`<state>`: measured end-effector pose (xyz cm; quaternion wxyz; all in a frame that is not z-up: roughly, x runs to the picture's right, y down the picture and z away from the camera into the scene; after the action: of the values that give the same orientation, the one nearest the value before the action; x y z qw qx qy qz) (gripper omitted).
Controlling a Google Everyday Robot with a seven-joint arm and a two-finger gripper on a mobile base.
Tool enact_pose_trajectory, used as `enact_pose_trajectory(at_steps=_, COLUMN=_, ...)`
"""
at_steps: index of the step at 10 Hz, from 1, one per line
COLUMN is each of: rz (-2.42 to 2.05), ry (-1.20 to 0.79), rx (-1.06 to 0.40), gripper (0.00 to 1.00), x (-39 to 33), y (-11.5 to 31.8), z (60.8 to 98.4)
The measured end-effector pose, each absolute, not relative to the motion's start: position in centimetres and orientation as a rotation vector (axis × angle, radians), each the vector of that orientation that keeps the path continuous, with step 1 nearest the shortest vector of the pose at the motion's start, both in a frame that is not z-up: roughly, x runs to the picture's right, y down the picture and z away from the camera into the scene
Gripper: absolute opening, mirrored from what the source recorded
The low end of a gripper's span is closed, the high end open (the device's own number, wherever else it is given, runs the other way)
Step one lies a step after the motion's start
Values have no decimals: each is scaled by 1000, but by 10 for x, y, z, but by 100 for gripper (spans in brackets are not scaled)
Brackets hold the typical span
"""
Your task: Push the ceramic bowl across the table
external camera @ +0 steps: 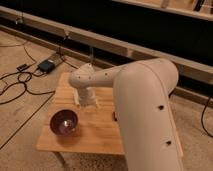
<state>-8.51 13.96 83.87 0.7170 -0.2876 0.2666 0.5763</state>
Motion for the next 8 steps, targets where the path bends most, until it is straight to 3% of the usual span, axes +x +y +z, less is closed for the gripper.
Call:
enact_pose_trajectory(at_steps=4, rz=1214, ry=625, rx=-701, gripper=65, x=-99, y=156, z=841)
enact_pose_trajectory(at_steps=8, rz=1114, ry=622, rx=-787, gripper=65, x=-146, y=174, z=821)
